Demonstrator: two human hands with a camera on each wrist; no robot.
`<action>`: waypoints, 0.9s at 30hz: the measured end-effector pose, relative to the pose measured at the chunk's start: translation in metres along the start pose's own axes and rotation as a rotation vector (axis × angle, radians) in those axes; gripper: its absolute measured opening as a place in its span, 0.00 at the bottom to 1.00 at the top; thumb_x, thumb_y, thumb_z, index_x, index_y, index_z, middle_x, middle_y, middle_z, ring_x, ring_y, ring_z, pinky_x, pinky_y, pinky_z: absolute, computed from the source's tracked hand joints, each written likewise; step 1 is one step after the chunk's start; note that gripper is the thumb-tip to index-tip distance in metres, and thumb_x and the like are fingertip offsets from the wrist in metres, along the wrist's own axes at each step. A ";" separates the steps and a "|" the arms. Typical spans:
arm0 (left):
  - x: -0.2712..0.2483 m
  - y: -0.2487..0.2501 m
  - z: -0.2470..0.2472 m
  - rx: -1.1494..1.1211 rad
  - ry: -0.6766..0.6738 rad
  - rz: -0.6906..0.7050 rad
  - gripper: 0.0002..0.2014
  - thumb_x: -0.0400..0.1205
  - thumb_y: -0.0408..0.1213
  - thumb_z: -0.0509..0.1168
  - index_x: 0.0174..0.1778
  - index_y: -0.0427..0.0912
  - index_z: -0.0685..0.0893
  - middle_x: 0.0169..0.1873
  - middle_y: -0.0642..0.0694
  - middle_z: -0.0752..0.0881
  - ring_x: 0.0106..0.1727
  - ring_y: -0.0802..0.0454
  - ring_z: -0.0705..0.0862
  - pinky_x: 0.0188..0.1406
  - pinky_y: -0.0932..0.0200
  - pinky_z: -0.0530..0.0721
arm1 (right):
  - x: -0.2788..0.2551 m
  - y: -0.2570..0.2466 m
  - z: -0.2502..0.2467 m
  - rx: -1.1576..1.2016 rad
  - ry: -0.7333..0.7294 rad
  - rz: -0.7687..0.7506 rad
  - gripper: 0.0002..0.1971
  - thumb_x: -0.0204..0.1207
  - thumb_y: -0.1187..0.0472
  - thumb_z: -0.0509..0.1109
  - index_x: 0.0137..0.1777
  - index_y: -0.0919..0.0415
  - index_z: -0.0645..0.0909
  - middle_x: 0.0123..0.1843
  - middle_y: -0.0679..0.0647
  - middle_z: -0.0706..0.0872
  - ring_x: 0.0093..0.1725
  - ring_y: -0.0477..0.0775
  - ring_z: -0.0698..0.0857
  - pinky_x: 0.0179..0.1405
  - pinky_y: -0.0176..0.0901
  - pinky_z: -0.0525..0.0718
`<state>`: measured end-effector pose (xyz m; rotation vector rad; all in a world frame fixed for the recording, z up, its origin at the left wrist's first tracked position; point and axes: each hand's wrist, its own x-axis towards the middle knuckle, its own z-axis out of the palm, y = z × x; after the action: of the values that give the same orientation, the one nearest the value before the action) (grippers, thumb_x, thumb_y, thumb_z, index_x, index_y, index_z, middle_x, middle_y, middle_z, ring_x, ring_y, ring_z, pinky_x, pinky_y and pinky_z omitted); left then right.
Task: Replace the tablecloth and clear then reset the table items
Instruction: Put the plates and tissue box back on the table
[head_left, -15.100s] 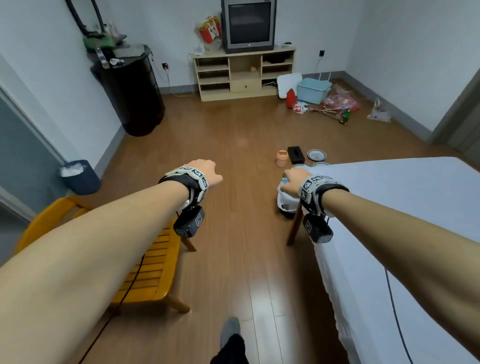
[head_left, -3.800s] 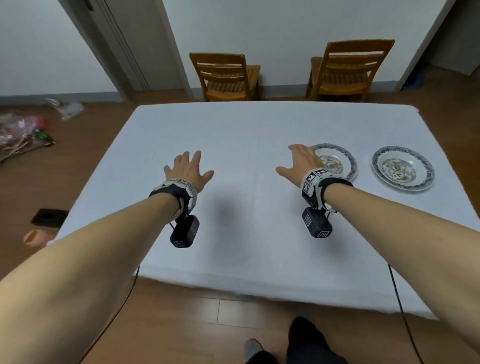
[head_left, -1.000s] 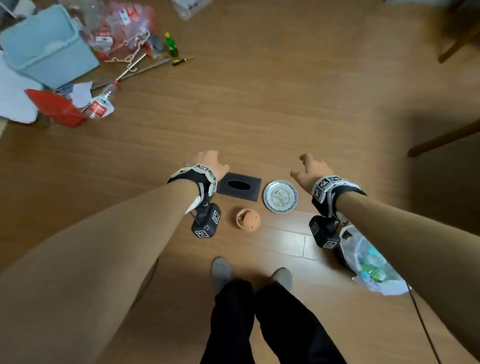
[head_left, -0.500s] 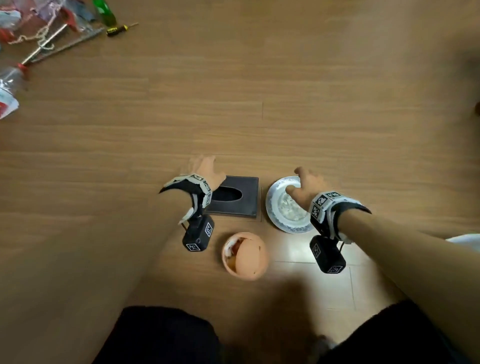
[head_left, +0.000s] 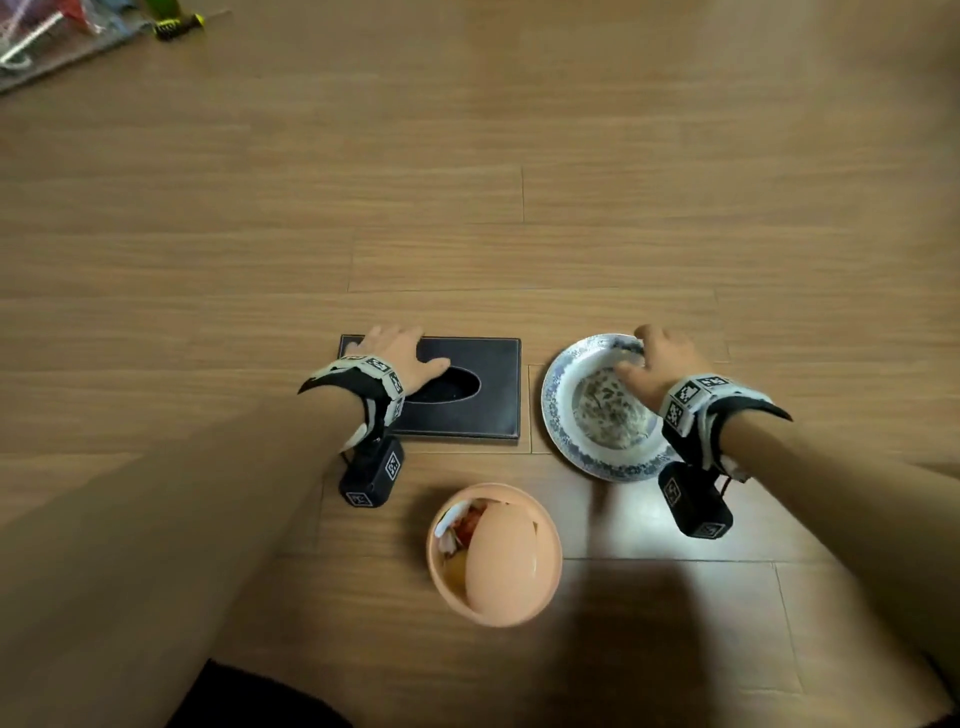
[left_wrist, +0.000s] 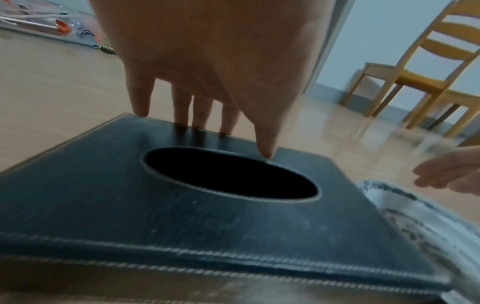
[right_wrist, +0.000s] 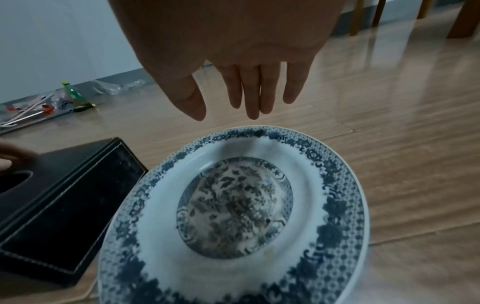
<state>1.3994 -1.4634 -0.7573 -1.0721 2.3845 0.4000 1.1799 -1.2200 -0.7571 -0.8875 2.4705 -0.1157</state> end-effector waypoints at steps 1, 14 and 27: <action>0.001 -0.004 0.002 0.017 -0.008 0.013 0.37 0.79 0.70 0.56 0.80 0.53 0.66 0.78 0.47 0.69 0.78 0.41 0.66 0.72 0.37 0.70 | -0.001 0.003 0.004 -0.001 0.010 -0.001 0.28 0.80 0.49 0.65 0.75 0.63 0.67 0.70 0.64 0.77 0.69 0.64 0.76 0.67 0.55 0.76; -0.022 -0.011 0.022 0.184 -0.142 0.175 0.68 0.59 0.69 0.77 0.82 0.65 0.32 0.83 0.48 0.29 0.83 0.40 0.30 0.71 0.14 0.50 | -0.020 0.032 0.033 0.033 0.065 0.056 0.33 0.79 0.51 0.68 0.79 0.63 0.60 0.75 0.62 0.72 0.71 0.63 0.73 0.74 0.59 0.73; -0.017 -0.001 0.020 0.387 -0.031 0.276 0.68 0.58 0.62 0.81 0.83 0.64 0.38 0.78 0.38 0.54 0.80 0.39 0.55 0.67 0.30 0.73 | -0.007 0.051 0.027 0.058 -0.014 0.273 0.21 0.75 0.58 0.74 0.64 0.67 0.75 0.57 0.68 0.83 0.48 0.65 0.82 0.43 0.49 0.79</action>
<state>1.4159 -1.4445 -0.7643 -0.5627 2.4518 0.0384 1.1685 -1.1731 -0.7896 -0.5188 2.5337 -0.0845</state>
